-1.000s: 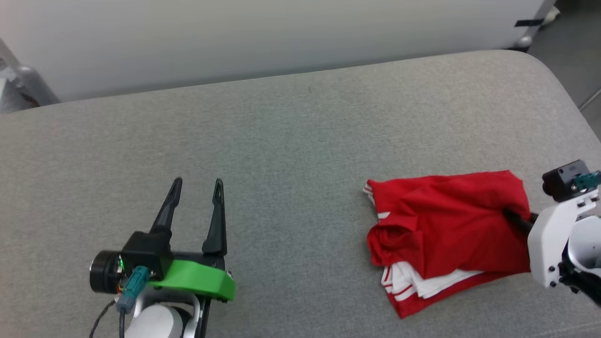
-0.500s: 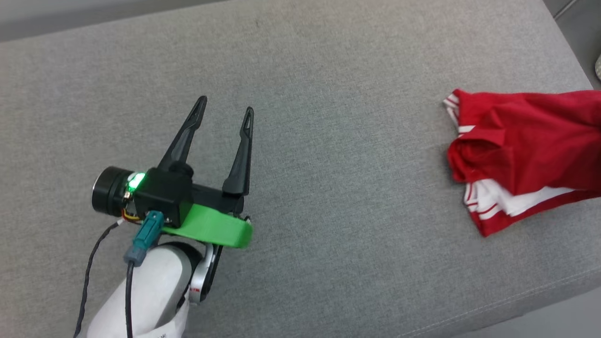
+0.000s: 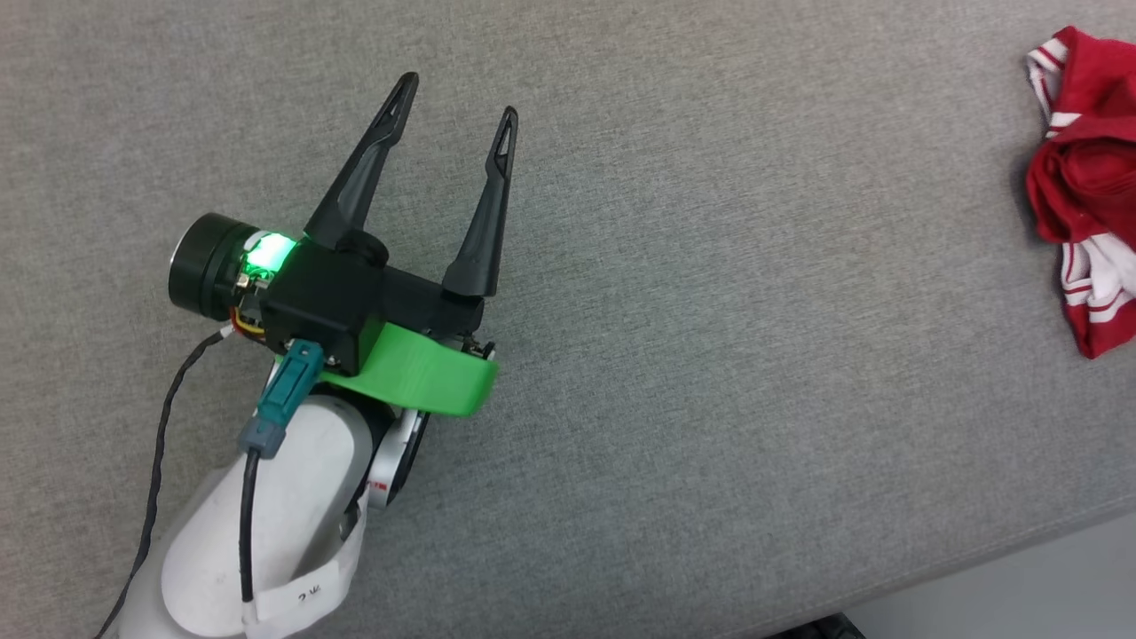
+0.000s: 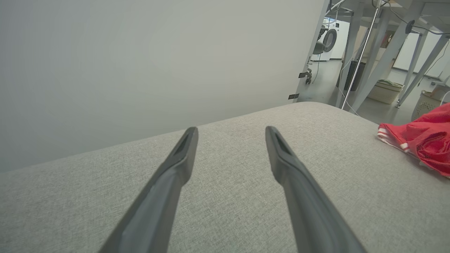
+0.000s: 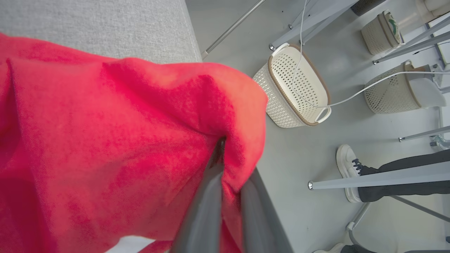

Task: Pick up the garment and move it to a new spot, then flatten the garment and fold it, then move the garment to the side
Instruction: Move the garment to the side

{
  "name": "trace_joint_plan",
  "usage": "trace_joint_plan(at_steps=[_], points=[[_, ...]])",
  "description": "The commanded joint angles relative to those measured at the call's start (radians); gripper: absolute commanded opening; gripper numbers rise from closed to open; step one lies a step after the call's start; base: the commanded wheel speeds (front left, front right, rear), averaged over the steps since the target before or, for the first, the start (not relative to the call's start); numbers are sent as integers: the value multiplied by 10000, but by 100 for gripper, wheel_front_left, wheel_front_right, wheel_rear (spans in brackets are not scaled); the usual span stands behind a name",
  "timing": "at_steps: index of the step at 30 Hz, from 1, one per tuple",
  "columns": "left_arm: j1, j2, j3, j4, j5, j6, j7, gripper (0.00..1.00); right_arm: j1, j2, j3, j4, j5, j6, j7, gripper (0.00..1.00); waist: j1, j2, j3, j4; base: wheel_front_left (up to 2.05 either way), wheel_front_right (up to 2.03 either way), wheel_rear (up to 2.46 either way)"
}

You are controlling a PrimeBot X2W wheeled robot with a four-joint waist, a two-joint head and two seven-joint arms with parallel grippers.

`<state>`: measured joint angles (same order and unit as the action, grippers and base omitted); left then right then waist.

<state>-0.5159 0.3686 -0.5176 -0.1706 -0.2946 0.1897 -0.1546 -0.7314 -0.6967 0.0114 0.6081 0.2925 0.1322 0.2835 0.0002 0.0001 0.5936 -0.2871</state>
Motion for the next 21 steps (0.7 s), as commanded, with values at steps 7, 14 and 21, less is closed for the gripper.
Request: trace_joint_plan(at_steps=[7, 14, 21], points=[[-280, -69, 6, 189, 29, -15, -194, 100, -412, 602, -880, 1254, -819, -15, -868, 24, -2, -1, 722, 509, 0, 0, 0], [-96, -123, 64, 400, -134, 52, -420, 100, -575, 898, -1456, 1934, -1649, -15, -1624, 100, -2, -1, 300, 686, 0, 0, 0], [401, -248, 126, 703, -393, 162, -681, 100, -346, 1146, -2534, 1947, -2744, -15, -2715, 100, -2, -1, -693, 893, 0, 0, 0]])
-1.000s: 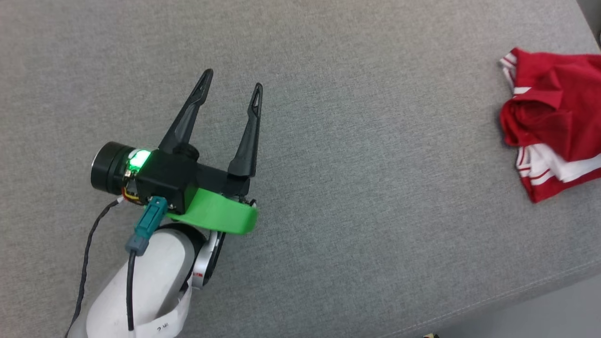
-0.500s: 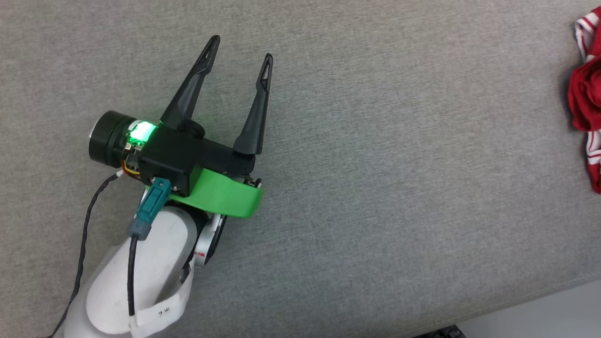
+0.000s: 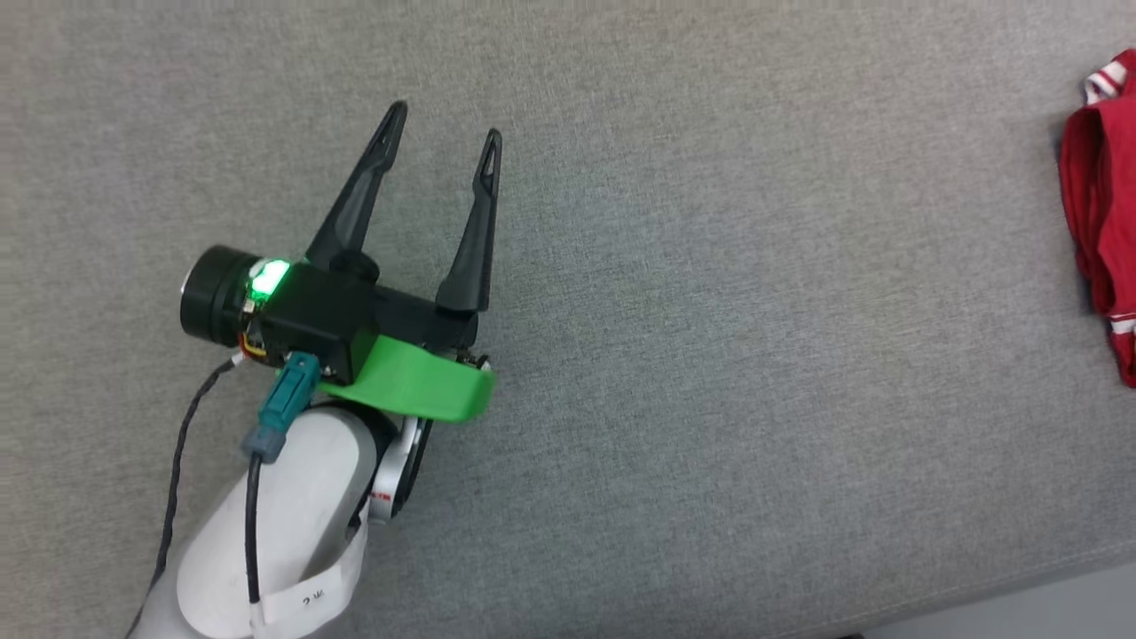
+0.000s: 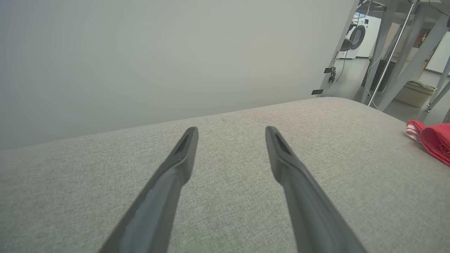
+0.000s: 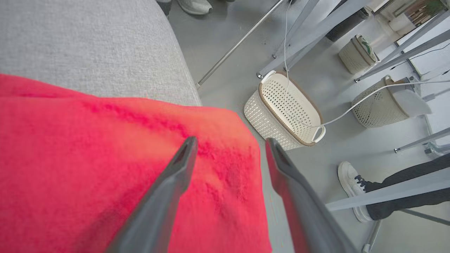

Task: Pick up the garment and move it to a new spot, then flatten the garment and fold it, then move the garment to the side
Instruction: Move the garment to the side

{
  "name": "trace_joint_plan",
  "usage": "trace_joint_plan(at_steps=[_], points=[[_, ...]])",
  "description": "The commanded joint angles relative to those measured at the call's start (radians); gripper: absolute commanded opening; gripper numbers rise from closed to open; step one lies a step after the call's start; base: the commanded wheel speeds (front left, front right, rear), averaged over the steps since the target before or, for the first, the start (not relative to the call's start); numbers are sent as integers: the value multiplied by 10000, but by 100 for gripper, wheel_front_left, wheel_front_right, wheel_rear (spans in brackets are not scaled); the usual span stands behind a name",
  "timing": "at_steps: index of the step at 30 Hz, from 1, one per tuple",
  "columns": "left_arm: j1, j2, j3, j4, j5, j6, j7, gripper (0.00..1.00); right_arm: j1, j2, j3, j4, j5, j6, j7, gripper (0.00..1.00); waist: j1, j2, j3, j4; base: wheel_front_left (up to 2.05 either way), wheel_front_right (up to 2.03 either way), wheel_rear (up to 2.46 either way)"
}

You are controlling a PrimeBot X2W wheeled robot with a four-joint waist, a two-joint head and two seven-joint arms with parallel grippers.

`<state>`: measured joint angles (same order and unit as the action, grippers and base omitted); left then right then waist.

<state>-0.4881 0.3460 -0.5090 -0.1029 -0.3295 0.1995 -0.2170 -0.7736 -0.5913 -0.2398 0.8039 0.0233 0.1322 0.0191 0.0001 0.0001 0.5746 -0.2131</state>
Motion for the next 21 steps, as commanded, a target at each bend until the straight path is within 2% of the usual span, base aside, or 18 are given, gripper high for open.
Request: trace_joint_plan(at_steps=[1, 5, 9, 14, 21], points=[[255, -51, 63, 79, -99, 100, -103, 100, 186, 193, -238, -71, -221, -15, -249, 100, -1, -1, -710, 194, 0, 0, 0], [819, -161, 155, 267, -334, 217, -239, 100, 754, 678, -934, -429, -723, -15, -820, 100, -1, -1, -1508, 380, 0, 0, 0], [1441, -238, 262, 412, -563, 311, -328, 100, 1432, 1306, -1133, -891, -743, -15, -1242, 100, -1, -1, -2197, 573, 0, 0, 0], [2250, -365, 449, 545, -794, 500, -396, 100, 2524, 2045, -815, -1821, -204, -15, -1746, 100, -1, -1, -3023, 920, 0, 0, 0], [3051, -466, 794, 772, -1065, 592, -433, 100, 3966, 2868, -74, -3226, 483, -15, -1876, 100, -1, -1, -3705, 1401, 0, 0, 0]])
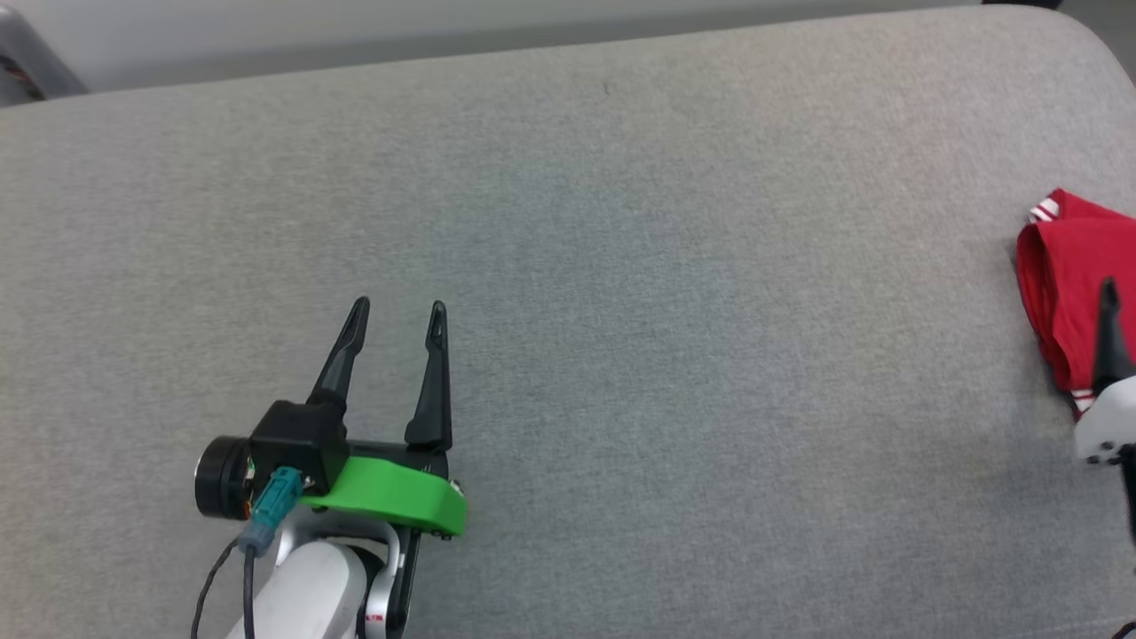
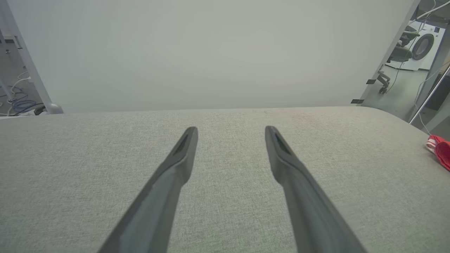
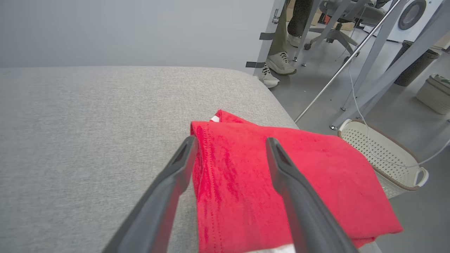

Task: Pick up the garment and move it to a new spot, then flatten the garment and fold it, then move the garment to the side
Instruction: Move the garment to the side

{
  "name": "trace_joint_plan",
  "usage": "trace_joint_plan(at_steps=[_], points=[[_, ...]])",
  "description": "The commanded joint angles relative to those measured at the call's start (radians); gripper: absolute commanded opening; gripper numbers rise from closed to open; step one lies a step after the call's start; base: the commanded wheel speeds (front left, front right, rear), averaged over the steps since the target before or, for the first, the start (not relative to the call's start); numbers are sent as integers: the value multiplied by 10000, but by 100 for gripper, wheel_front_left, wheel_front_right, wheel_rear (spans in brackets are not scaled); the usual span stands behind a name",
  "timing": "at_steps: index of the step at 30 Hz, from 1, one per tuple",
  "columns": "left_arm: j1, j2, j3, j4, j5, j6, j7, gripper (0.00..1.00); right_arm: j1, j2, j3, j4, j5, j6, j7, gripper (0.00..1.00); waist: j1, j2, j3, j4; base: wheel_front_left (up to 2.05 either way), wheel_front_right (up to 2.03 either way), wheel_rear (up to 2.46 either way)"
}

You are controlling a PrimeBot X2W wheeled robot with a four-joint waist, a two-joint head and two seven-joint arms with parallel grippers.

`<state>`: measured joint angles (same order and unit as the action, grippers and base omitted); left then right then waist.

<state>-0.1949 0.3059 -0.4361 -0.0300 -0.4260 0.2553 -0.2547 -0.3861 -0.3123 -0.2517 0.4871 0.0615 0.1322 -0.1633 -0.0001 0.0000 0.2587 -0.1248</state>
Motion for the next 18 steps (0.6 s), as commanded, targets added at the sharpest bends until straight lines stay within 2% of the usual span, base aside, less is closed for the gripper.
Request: trace_joint_plan(at_steps=[1, 10, 18], points=[[207, -89, 127, 94, -135, 39, -58, 100, 299, 209, 171, -301, 182, -15, -65, 100, 1, 0, -632, 603, 0, 0, 0], [784, -250, 746, 521, -247, 86, -68, 100, 1585, 1342, 1040, -2140, 446, -15, 5, 100, 1, 0, -1295, 1169, 0, 0, 0], [1353, -165, 1192, 760, -159, -95, -69, 100, 2622, 2140, 1464, -3799, 329, -15, 414, 100, 1, 0, -1900, 1402, 0, 0, 0]])
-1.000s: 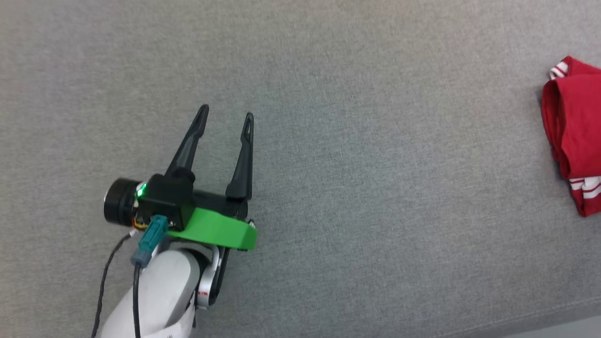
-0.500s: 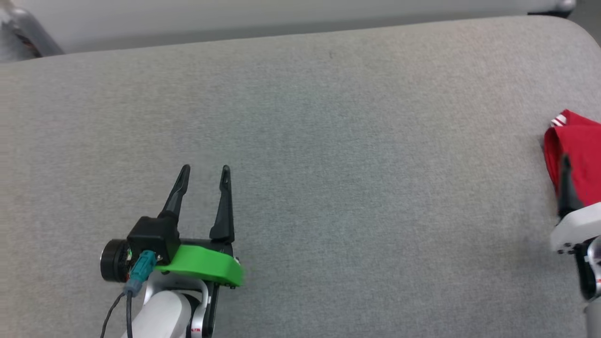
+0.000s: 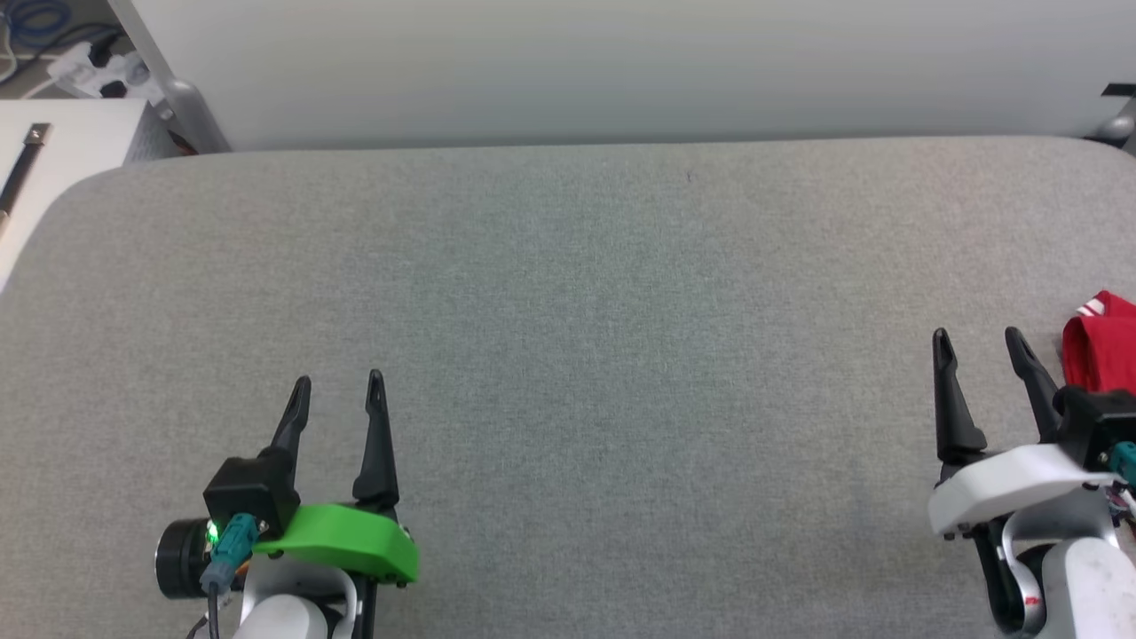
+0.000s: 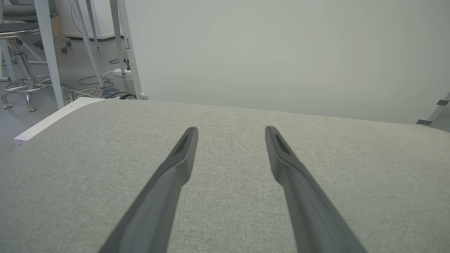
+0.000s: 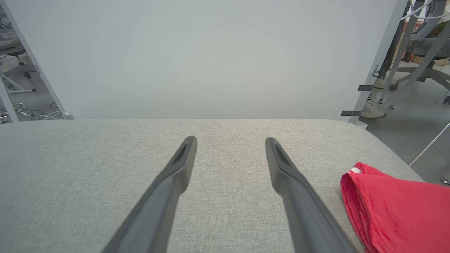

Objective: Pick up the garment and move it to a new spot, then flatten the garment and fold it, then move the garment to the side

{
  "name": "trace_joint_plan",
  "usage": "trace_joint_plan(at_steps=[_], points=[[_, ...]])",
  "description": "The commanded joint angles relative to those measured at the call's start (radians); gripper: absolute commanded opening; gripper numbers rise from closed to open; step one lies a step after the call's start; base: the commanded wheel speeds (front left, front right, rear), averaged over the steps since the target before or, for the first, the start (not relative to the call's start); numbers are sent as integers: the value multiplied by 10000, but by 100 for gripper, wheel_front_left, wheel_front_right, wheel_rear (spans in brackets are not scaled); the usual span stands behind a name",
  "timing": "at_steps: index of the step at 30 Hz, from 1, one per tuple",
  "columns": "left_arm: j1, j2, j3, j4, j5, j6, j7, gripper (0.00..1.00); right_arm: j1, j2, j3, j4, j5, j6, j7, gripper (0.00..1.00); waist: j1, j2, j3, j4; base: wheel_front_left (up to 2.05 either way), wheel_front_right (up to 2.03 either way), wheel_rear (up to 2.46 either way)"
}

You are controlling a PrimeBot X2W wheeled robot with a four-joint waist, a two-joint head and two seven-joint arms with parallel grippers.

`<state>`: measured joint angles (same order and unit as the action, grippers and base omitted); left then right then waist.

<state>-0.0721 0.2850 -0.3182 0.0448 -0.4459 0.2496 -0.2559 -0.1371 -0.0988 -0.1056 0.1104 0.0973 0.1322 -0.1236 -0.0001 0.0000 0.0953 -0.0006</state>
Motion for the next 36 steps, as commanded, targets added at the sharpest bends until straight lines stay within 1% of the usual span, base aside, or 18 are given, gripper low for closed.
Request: trace_joint_plan(at_steps=[1, 10, 18, 25, 36], points=[[207, 62, 26, 54, 44, -64, -57, 100, 287, 76, 39, -252, -27, -15, 58, 100, 1, 0, -359, 154, 0, 0, 0], [782, 130, -102, 374, -42, -272, -58, 100, 1758, 375, 110, -1708, -114, -15, 799, 100, 1, 0, -1060, 59, 0, 0, 0], [1089, 185, -239, 476, -127, -322, 18, 100, 2599, 446, 526, -2546, -157, -15, 1262, 100, 1, 0, -1488, 51, 0, 0, 0], [1191, 266, -276, 497, -158, -280, 101, 100, 2888, 472, 792, -2822, -105, -15, 1408, 100, 1, 0, -1595, 24, 0, 0, 0], [1126, 360, -319, 480, -177, -233, 194, 100, 2879, 483, 830, -2933, -50, -15, 1446, 100, 1, 0, -1495, 3, 0, 0, 0]])
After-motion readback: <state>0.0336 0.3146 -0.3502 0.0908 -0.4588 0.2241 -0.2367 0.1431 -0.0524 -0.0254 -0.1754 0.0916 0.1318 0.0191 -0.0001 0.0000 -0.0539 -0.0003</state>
